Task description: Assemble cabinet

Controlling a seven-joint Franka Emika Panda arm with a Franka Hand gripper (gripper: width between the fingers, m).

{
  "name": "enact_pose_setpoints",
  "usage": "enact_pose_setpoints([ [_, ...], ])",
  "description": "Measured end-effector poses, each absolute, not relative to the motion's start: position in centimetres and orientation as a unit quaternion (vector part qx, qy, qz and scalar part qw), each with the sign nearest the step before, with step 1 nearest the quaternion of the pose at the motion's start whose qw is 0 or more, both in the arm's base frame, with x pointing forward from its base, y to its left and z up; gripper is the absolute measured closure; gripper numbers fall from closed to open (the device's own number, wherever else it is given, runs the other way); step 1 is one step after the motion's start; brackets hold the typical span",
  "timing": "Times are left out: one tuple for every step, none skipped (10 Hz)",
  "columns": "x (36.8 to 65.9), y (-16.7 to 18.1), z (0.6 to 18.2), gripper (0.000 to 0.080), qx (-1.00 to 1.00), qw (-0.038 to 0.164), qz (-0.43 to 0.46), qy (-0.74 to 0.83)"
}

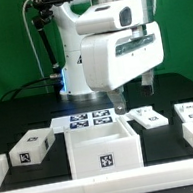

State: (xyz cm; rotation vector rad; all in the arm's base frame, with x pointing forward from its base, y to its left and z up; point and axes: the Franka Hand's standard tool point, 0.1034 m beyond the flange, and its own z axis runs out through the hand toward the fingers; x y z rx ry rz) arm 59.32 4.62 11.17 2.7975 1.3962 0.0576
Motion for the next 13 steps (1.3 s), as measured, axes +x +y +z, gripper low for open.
enact_pose_setpoints([
  [59.3,4.6,11.2,0.0001,0.895,0.007,0.019,0.446],
  [59.3,4.6,11.2,0.0001,0.895,0.007,0.019,0.446],
  [59.3,4.6,11.2,0.0001,0.895,0.007,0.018,0.446],
  [59.3,4.6,11.2,0.0001,0.895,0.007,0.018,0.447],
  [59.3,4.6,11.2,0.0001,0.895,0.007,0.018,0.447],
  [59.3,4.6,11.2,0.0001,0.895,0.007,0.018,0.447],
  [59.3,4.6,11.2,0.0001,0.894,0.007,0.018,0.447],
  [59.2,4.6,11.1,0.0001,0.89,0.01,0.021,0.455],
  [58.4,4.7,10.8,0.0001,0.869,0.017,0.035,0.494],
  [57.1,4.8,10.4,0.0001,0.846,0.019,0.037,0.532],
  [56.4,4.8,10.2,0.0001,0.826,0.021,0.029,0.563],
  [56.1,4.7,10.0,0.0001,0.813,0.02,0.02,0.582],
  [55.7,4.5,9.9,0.0001,0.814,0.018,0.014,0.581],
])
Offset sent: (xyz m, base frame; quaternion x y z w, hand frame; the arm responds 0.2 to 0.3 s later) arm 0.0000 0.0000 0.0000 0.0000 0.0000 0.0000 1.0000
